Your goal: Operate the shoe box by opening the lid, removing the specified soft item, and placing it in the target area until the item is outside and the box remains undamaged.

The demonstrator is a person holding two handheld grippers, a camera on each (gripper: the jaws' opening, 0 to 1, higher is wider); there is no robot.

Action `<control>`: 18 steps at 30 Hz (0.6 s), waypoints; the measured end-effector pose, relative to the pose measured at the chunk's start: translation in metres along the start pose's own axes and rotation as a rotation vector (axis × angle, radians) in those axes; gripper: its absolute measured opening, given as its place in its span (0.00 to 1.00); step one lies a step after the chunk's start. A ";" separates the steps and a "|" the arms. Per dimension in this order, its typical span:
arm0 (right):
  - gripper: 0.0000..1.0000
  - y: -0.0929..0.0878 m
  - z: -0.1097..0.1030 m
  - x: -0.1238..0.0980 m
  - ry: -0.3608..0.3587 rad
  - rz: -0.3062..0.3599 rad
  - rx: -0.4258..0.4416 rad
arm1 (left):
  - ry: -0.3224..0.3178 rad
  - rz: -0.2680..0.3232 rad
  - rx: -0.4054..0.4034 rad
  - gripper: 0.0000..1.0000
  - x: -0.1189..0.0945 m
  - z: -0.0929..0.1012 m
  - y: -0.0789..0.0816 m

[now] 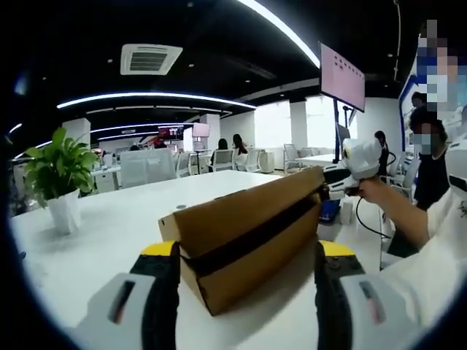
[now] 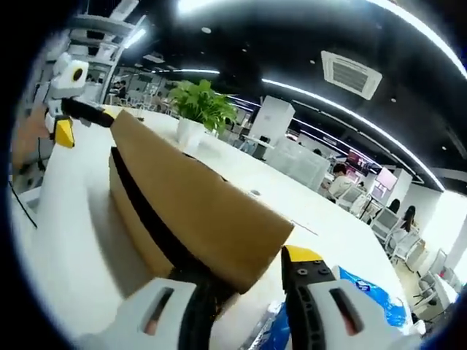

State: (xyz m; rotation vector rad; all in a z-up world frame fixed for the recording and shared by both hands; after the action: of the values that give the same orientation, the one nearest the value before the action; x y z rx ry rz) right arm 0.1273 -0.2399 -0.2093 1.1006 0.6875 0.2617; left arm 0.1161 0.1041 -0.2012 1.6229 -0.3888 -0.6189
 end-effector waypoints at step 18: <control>0.77 -0.003 -0.014 0.003 0.195 0.028 0.071 | -0.004 -0.027 0.000 0.80 0.002 0.003 -0.006</control>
State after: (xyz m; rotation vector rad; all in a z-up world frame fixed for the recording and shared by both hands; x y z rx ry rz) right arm 0.1203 -0.2292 -0.2166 1.1632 0.8606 0.3748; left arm 0.1153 0.1017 -0.2080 1.6291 -0.3701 -0.6433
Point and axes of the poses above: the point that each gripper's makers call its tool centre point, and the gripper's own axes: x roughly forward along the fingers, z roughly to its right, y roughly out of its top, the point moved 10 cm from there along -x, roughly backward along the fingers, and after that the axes turned 15 degrees about y, right-handed, at the moved point
